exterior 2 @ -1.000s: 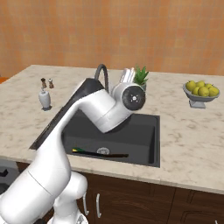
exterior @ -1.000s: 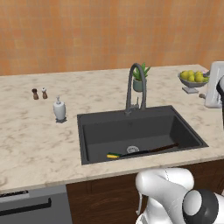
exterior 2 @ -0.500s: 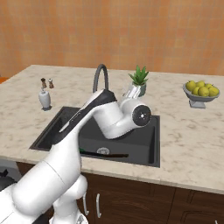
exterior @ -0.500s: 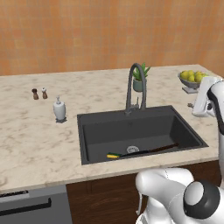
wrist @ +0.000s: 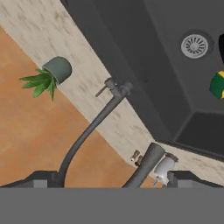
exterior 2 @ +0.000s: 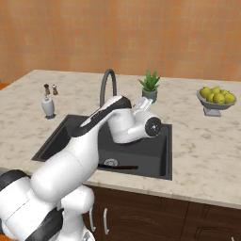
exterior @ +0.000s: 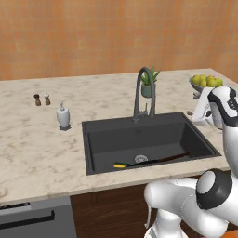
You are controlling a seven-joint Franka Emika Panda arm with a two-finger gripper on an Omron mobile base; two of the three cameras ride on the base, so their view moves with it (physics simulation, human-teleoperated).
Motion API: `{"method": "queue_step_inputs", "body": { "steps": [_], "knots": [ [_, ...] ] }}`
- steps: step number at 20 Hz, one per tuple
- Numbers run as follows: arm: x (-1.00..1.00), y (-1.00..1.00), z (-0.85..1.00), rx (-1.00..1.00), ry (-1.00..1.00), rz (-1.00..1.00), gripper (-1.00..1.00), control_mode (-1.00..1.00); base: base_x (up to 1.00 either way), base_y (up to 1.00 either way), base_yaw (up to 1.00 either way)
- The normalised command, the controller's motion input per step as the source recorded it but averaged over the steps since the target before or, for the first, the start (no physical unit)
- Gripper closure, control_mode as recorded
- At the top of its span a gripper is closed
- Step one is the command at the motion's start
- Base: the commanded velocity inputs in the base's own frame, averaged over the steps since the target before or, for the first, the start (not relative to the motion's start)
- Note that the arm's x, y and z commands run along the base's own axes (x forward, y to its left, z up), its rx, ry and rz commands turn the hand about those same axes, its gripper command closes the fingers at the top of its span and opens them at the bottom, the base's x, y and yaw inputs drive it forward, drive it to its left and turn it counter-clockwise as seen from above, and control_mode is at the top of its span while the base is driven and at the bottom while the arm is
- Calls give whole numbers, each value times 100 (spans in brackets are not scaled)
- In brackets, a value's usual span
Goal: Pick the pan and sponge and place them into the sink. Then turn on the water.
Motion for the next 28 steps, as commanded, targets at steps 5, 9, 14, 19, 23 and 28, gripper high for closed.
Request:
{"method": "queue_step_inputs", "body": {
  "steps": [5,9,14,19,23,28],
  "knots": [
    [37,0,-28,17,0,6,-100,-100,0,0,0],
    [33,0,-30,16,0,5,-100,-100,0,0,0],
    [32,0,-28,15,0,4,-100,-100,0,0,0],
    [41,7,-24,11,2,1,-100,-100,0,0,0],
    [46,19,-26,3,6,0,-100,-100,0,0,0],
    [29,24,-33,0,10,0,-100,-100,0,0,0]
  ]
}}
